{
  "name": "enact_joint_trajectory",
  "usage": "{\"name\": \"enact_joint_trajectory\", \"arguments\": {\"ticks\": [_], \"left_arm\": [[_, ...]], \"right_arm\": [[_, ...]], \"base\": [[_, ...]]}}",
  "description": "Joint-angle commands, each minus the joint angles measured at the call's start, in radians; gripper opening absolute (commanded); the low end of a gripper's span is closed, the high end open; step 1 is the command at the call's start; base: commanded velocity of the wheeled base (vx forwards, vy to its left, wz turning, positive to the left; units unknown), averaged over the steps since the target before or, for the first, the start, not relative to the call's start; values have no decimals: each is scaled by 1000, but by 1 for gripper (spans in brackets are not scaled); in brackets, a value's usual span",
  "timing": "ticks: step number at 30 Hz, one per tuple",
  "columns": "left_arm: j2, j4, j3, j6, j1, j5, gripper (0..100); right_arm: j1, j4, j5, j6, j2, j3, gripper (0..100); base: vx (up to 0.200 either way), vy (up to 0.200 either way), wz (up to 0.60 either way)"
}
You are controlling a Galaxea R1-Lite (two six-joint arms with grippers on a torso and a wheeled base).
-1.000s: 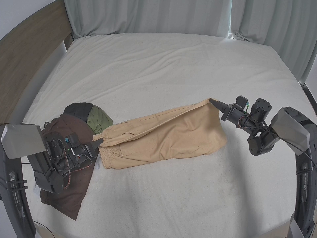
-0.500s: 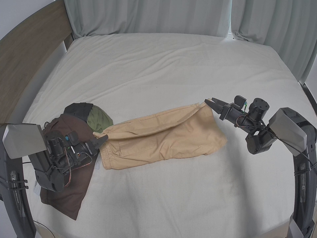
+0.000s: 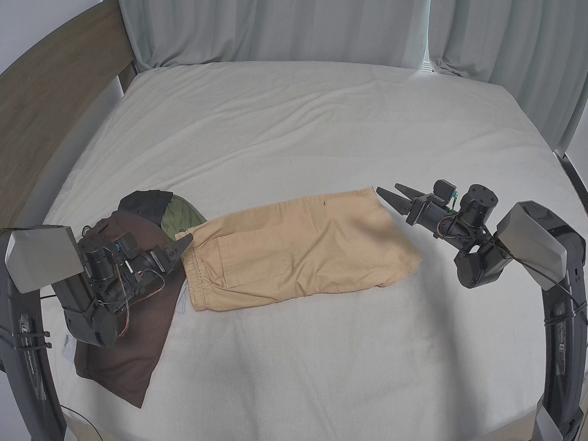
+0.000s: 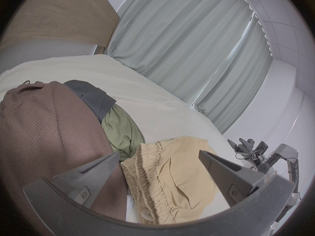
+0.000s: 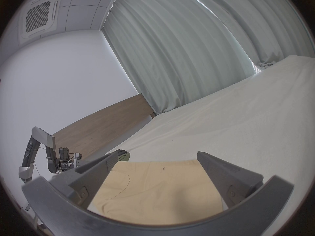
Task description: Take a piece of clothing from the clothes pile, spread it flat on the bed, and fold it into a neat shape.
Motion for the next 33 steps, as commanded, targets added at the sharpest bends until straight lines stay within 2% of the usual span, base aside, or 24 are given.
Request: {"name": "enact_joint_trajectory", "arguments": {"ticks": [1, 16, 25, 33], "left_arm": [[-4, -2, 0, -1, 2, 0, 100], [-128, -2, 41, -10, -16, -5, 100], [-196, -2, 60, -19, -37, -9, 100], [-228, -2, 71, -33, -56, -9, 100]], "right_arm": [[1, -13, 2, 0, -23, 41, 100], [58, -159, -3, -2, -185, 385, 100], [78, -157, -89, 0, -261, 518, 100], [83, -157, -133, -3, -304, 544, 100]], "base": [[0, 0, 0], [0, 0, 0], [0, 0, 0], [0, 0, 0]]}}
